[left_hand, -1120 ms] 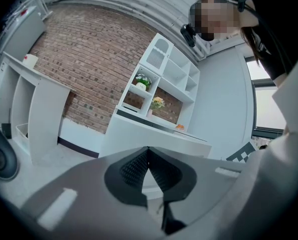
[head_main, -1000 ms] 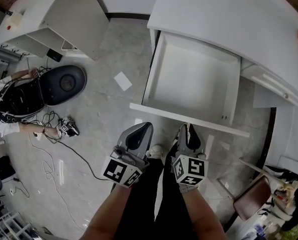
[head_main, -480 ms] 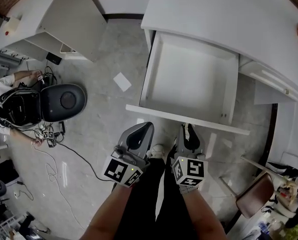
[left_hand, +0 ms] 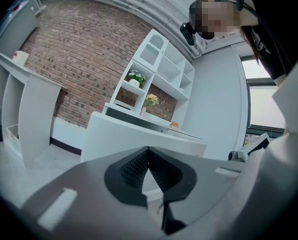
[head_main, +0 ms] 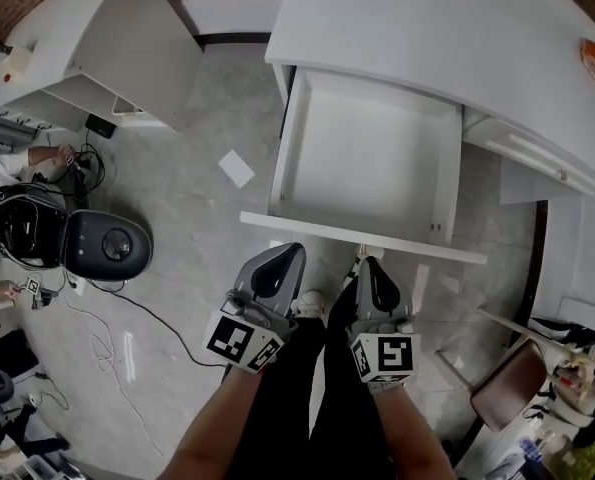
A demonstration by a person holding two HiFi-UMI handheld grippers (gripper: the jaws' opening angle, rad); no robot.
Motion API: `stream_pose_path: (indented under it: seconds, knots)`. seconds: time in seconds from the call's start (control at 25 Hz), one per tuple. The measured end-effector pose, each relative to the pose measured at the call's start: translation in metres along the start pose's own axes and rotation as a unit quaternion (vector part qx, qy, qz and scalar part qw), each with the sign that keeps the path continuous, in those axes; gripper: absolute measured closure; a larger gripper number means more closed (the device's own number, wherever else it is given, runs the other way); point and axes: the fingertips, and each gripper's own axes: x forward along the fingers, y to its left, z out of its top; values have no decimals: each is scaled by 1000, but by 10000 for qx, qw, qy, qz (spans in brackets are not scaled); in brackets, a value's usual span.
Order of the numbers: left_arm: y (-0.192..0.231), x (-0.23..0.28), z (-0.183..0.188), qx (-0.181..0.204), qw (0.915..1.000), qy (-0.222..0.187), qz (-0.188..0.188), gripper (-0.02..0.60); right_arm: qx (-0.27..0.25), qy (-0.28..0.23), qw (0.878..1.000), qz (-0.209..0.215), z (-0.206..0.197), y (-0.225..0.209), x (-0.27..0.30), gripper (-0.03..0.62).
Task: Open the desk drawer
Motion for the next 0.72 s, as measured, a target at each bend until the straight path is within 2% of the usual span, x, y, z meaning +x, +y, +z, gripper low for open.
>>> stream_pose_path:
  seconds: [0.24, 0.72]
  knots:
    - [-11, 0, 12, 70, 9999, -23, -105, 583, -152, -266, 9992, 272, 33, 0, -16, 591]
    - [-39, -9, 67, 333, 9987, -104, -371, 583, -338, -698, 9964, 342, 109, -5, -54, 591]
